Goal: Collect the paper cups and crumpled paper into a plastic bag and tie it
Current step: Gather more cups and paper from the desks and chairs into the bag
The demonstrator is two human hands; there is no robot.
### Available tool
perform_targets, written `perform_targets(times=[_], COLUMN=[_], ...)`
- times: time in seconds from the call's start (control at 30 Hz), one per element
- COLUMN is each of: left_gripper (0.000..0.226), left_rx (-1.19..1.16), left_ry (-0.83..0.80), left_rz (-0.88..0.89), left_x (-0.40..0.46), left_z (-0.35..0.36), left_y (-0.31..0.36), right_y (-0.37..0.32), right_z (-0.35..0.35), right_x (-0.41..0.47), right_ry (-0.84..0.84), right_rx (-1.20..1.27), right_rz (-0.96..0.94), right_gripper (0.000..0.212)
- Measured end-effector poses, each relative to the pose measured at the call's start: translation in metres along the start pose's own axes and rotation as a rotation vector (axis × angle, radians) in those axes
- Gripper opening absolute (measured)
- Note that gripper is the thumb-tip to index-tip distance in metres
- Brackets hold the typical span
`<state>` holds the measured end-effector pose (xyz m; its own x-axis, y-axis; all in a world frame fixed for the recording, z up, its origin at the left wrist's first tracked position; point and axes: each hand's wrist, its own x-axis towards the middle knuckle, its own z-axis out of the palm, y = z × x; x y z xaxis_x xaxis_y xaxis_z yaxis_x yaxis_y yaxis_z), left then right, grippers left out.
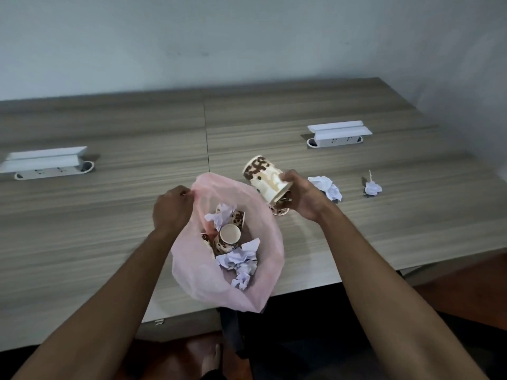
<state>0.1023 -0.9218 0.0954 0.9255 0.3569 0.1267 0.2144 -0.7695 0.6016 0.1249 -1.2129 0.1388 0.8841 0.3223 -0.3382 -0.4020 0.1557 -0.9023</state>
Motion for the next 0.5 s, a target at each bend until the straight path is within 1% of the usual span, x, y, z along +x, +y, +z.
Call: perform_targets(times=[0.03, 0.1, 0.13, 0.2, 0.23, 0.27, 0.33, 0.4, 0.43, 0.5], left_gripper=[0.022, 0.022, 0.021, 0.021, 0.021, 0.021, 0.021, 0.021, 0.021, 0.022], left_rx=[-0.022, -0.055, -0.066, -0.089, -0.108, -0.131, -0.161, -0.174, -0.181, -0.208], left_ry=[0.006, 0.013, 0.018, 0.03, 0.034, 0.036, 0.031, 0.036, 0.041, 0.055], left_rz=[0.008, 0.018, 0.024, 0.049, 0.061, 0.069, 0.074, 0.088, 0.088, 0.065], left_x=[0.004, 0.012, 0.016, 0.023, 0.027, 0.032, 0.043, 0.056, 0.063, 0.077], left_z=[0.0, 0.002, 0.003, 0.004, 0.003, 0.003, 0.001, 0.0, -0.001, -0.003], left_y=[0.0, -0.001, -0.003, -0.006, -0.007, -0.009, -0.011, -0.014, -0.015, -0.016], right_y=[-0.003, -0.006, -0.006, 0.002, 0.008, 0.015, 0.025, 0.025, 0.022, 0.012], right_z=[0.008, 0.032, 0.045, 0.073, 0.085, 0.096, 0.113, 0.122, 0.122, 0.115], right_x=[0.004, 0.013, 0.017, 0.026, 0.032, 0.038, 0.049, 0.058, 0.063, 0.074], right_ry=[-0.037, -0.022, 0.021, 0.141, 0.193, 0.208, 0.148, 0.115, 0.152, 0.335], right_rx=[-0.102, -0.432, -0.632, -1.001, -1.108, -1.139, -1.055, -0.988, -0.981, -0.976], right_rz=[-0.015, -0.017, -0.005, 0.0, -0.004, -0.017, -0.049, -0.129, -0.197, -0.331], right_gripper=[0.038, 0.035, 0.037, 0.049, 0.055, 0.06, 0.062, 0.049, 0.039, 0.023])
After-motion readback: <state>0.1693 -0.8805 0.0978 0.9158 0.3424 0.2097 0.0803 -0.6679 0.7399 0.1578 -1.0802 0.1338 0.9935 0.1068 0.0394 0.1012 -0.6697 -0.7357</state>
